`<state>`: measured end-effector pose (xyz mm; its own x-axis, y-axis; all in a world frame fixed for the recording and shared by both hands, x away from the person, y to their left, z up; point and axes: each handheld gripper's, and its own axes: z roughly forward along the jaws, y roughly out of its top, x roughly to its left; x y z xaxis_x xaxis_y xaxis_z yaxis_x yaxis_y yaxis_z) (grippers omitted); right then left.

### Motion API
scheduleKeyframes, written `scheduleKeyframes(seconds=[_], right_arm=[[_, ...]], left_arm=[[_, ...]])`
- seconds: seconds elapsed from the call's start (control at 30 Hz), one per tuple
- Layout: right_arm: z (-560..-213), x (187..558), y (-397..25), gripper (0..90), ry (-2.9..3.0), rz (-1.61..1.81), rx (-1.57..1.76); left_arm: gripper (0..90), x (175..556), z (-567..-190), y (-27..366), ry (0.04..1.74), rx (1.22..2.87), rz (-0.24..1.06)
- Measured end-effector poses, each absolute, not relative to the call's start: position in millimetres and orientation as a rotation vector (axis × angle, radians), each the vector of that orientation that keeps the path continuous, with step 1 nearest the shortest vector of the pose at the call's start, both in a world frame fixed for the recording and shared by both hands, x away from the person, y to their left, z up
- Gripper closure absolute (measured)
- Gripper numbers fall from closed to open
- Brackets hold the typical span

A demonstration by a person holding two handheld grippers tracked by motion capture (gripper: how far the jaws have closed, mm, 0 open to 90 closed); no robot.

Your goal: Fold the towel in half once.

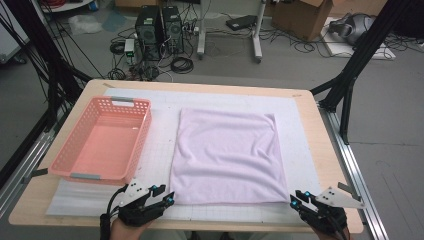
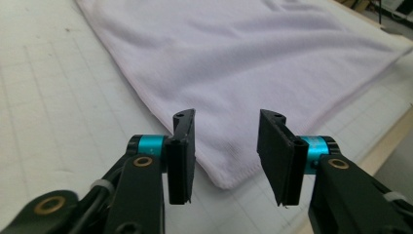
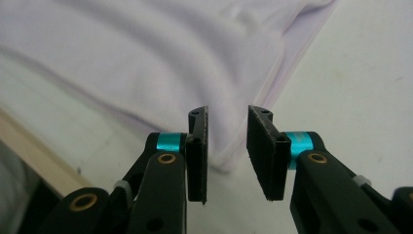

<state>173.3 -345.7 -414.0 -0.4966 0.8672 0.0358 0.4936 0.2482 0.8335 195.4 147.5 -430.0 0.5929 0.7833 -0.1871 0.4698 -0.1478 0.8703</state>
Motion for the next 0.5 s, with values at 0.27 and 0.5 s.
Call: scheduleKeyframes(seconds=[0.27, 0.5], right_arm=[[-437.2, 204.1, -327.8, 64.3, 2.164, 1.062, 1.300], [-438.8, 200.7, -323.3, 87.4, 2.222, 0.925, 1.212]], left_arm=[[55.9, 213.1, -435.4, 146.3, 1.031, 1.779, 0.379], [54.3, 219.6, -435.4, 146.1, 1.030, 1.772, 0.380]])
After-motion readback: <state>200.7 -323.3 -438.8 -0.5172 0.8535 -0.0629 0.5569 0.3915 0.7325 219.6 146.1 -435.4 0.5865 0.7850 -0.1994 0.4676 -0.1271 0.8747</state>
